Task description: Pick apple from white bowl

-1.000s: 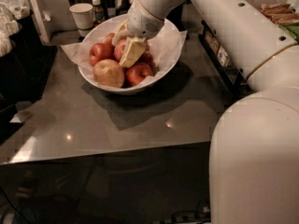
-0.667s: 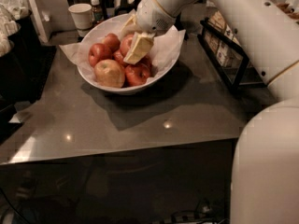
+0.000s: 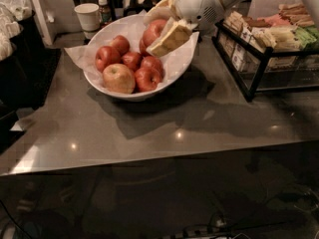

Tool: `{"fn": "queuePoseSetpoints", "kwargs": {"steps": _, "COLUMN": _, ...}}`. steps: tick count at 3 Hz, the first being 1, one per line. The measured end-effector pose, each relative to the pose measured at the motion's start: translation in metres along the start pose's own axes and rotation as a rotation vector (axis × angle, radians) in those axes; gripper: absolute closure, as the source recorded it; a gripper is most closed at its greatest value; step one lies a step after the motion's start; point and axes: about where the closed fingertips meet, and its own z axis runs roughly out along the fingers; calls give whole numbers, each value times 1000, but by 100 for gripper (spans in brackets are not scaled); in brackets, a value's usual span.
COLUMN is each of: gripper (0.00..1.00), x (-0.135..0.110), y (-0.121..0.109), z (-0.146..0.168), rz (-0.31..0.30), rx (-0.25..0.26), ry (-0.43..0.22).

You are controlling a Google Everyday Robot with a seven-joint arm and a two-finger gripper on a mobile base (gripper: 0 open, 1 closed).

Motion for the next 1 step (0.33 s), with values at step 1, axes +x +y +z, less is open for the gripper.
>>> {"fn": "queuePoseSetpoints", "kwargs": {"steps": 1, "gripper": 100, "x": 5, "y": 2, "z": -7, "rz": 11, "rx": 10, "ry": 1}}
